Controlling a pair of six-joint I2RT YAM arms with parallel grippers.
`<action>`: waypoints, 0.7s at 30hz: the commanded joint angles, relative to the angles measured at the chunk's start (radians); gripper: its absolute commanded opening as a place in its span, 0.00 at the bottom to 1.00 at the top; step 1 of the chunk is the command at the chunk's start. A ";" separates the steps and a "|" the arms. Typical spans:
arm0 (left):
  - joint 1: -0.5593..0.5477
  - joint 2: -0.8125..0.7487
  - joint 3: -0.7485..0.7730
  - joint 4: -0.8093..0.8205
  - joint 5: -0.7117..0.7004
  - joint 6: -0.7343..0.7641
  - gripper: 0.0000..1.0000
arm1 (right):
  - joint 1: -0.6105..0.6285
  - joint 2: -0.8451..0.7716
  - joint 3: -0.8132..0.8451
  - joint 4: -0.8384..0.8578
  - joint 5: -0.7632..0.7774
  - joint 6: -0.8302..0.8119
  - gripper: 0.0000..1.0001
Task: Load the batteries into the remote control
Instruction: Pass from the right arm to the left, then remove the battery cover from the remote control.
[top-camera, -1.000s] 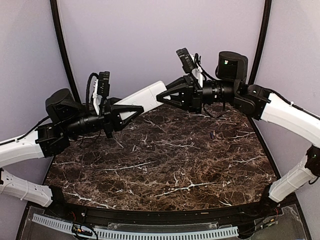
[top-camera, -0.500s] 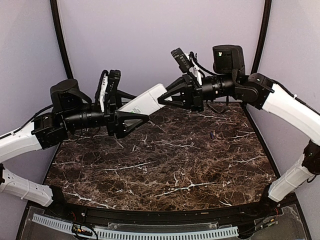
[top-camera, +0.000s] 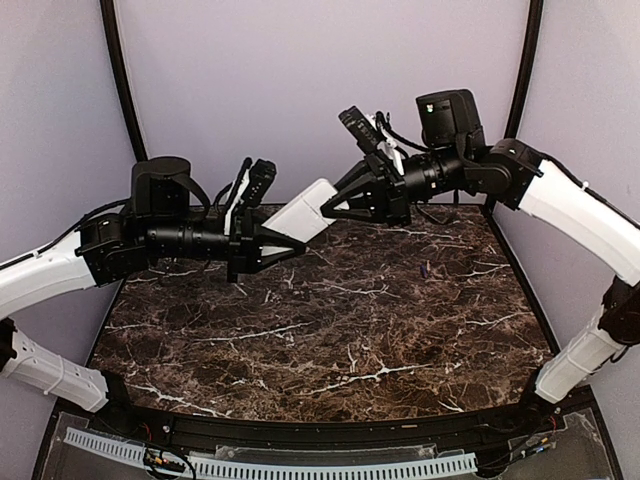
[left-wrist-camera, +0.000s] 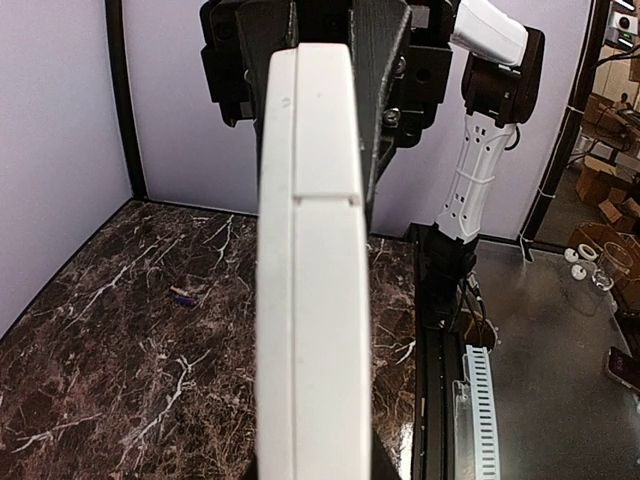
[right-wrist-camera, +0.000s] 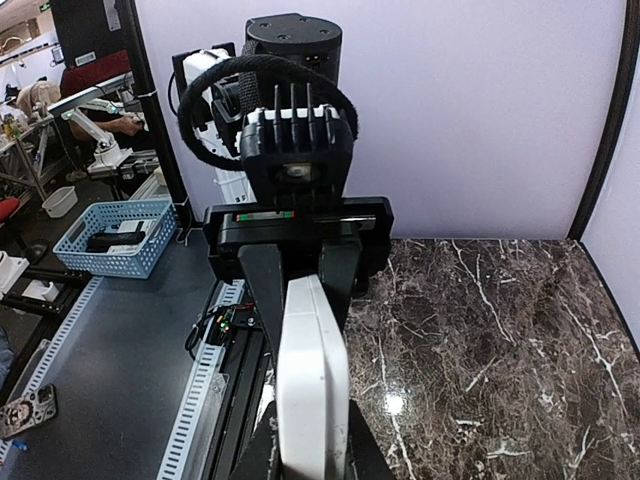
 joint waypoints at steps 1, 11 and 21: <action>-0.002 -0.005 0.007 0.030 -0.070 -0.030 0.00 | 0.011 -0.019 -0.057 0.074 0.049 0.056 0.05; -0.003 0.073 0.047 -0.121 -0.114 -0.082 0.00 | -0.007 -0.014 -0.256 0.254 0.168 0.102 0.39; -0.002 0.107 0.071 -0.216 -0.052 0.036 0.00 | -0.077 -0.047 -0.389 0.365 0.089 0.106 0.39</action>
